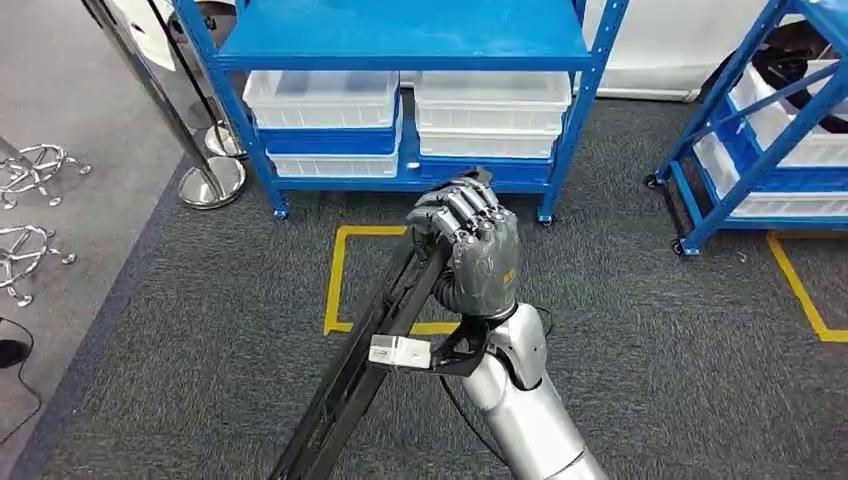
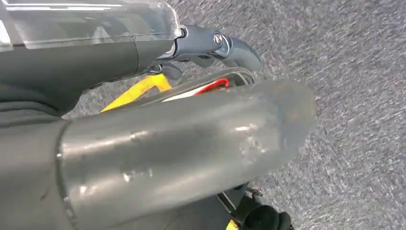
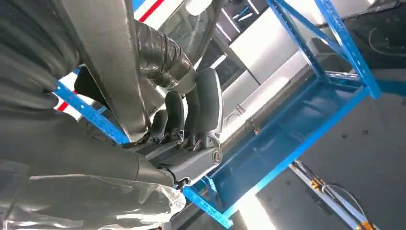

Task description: Take the parts from the cabinet and place them on the table.

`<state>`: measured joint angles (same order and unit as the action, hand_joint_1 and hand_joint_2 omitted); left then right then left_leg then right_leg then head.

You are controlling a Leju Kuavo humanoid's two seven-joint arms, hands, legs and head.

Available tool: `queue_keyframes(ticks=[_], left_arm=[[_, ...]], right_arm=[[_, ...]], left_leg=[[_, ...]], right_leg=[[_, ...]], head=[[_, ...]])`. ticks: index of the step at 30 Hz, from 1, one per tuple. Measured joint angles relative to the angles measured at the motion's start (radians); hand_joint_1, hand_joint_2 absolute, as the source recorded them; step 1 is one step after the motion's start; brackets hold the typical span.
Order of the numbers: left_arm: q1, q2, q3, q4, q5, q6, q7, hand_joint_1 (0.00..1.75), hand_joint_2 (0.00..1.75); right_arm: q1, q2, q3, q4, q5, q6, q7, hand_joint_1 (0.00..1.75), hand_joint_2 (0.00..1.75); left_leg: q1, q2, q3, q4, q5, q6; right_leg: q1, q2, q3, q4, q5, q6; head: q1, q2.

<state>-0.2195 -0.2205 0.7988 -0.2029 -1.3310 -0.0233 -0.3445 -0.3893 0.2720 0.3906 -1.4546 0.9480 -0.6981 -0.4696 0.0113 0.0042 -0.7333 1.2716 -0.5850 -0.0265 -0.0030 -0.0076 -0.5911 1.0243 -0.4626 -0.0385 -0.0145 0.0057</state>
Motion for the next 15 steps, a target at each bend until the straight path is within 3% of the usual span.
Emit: queue_keyframes(ticks=[1, 2, 4, 5, 6, 7, 9, 10, 11, 13, 14, 15], left_arm=[[0.0, 0.0, 0.0, 0.0, 0.0, 0.0, 0.0, 0.0, 0.0], [0.001, 0.0, 0.0, 0.0, 0.0, 0.0, 0.0, 0.0, 0.0], [0.0, 0.0, 0.0, 0.0, 0.001, 0.001, 0.0, 0.0, 0.0], [-0.002, 0.0, 0.0, 0.0, 0.001, 0.001, 0.0, 0.0, 0.0], [-0.004, 0.0, 0.0, 0.0, 0.002, 0.001, 0.0, 0.0, 0.0], [-0.007, 0.0, 0.0, 0.0, 0.003, 0.002, 0.0, 0.0, 0.0], [-0.008, -0.002, 0.0, 0.0, 0.004, 0.001, -0.001, 0.0, 0.0], [-0.004, -0.003, 0.0, 0.0, 0.004, 0.0, -0.001, 0.0, 0.0], [-0.005, -0.003, 0.0, 0.0, 0.004, 0.0, 0.0, 0.0, 0.0], [-0.009, -0.005, 0.0, 0.0, 0.004, -0.002, 0.0, 0.0, 0.0], [-0.01, -0.006, 0.0, 0.0, 0.004, -0.003, -0.001, 0.0, 0.0], [-0.01, -0.007, 0.0, 0.0, 0.004, -0.003, -0.001, 0.0, 0.0]], right_arm=[[0.0, 0.0, 0.0, 0.002, 0.0, 0.0, 0.001, 1.75, 1.75], [0.0, 0.0, 0.0, 0.004, -0.002, 0.0, 0.002, 1.75, 1.75], [0.0, 0.0, 0.002, 0.009, -0.01, 0.0, 0.011, 1.75, 1.75], [-0.001, 0.0, 0.004, 0.011, -0.011, 0.0, 0.017, 1.75, 1.75], [-0.004, 0.0, 0.006, 0.011, -0.011, 0.0, 0.022, 1.75, 1.75], [-0.009, -0.001, 0.008, 0.014, -0.011, 0.0, 0.025, 1.75, 1.75], [-0.016, -0.002, 0.017, 0.019, -0.011, 0.0, 0.032, 1.75, 1.75], [-0.018, -0.003, 0.019, 0.023, -0.013, 0.0, 0.034, 1.75, 1.75], [-0.021, -0.005, 0.021, 0.026, -0.013, 0.0, 0.036, 1.75, 1.75], [-0.028, -0.008, 0.024, 0.031, -0.013, 0.0, 0.04, 1.75, 1.75], [-0.029, -0.01, 0.025, 0.034, -0.013, 0.0, 0.043, 1.75, 1.75], [-0.029, -0.013, 0.026, 0.038, -0.013, 0.0, 0.045, 1.75, 1.75]], left_leg=[[0.0, 0.0, 0.005, 0.032, 0.011, -0.001], [0.0, 0.0, 0.027, 0.028, 0.048, -0.001], [0.0, 0.0, 0.115, -0.071, 0.111, 0.007], [-0.002, -0.001, 0.179, -0.151, 0.107, 0.013], [-0.008, -0.002, 0.249, -0.243, 0.069, 0.02], [-0.01, -0.002, 0.269, -0.297, 0.052, 0.021], [-0.016, -0.003, 0.255, -0.29, 0.067, 0.028], [-0.015, -0.002, 0.245, -0.299, 0.083, 0.037], [-0.004, 0.006, 0.242, -0.305, 0.097, 0.046], [-0.008, 0.006, 0.212, -0.304, 0.12, 0.065], [-0.01, 0.006, 0.197, -0.302, 0.131, 0.065], [-0.011, 0.006, 0.182, -0.301, 0.142, 0.065]], right_leg=[[0.0, -0.001, -0.016, 0.002, 0.011, 0.001], [0.001, -0.001, -0.034, 0.004, 0.024, 0.002], [0.001, 0.0, -0.066, 0.007, 0.046, 0.005], [0.001, 0.002, -0.075, 0.008, 0.057, 0.008], [0.004, 0.002, -0.082, 0.008, 0.064, 0.014], [0.003, -0.001, -0.085, 0.008, 0.075, 0.02], [-0.002, -0.003, -0.087, -0.004, 0.099, 0.03], [0.0, -0.002, -0.089, -0.008, 0.109, 0.036], [-0.003, 0.003, -0.098, 0.004, 0.089, 0.04], [-0.004, 0.006, -0.129, 0.097, -0.034, 0.047], [-0.004, 0.006, -0.146, 0.174, -0.092, 0.05], [-0.004, 0.006, -0.159, 0.246, -0.123, 0.052]], head=[[0.001, 0.0], [0.0, 0.0], [0.0, 0.0], [0.0, 0.0], [0.0, 0.0], [0.001, 0.0], [0.0, 0.0], [0.001, 0.0], [0.0, 0.0], [0.001, 0.0], [0.002, 0.0], [0.002, 0.0]])
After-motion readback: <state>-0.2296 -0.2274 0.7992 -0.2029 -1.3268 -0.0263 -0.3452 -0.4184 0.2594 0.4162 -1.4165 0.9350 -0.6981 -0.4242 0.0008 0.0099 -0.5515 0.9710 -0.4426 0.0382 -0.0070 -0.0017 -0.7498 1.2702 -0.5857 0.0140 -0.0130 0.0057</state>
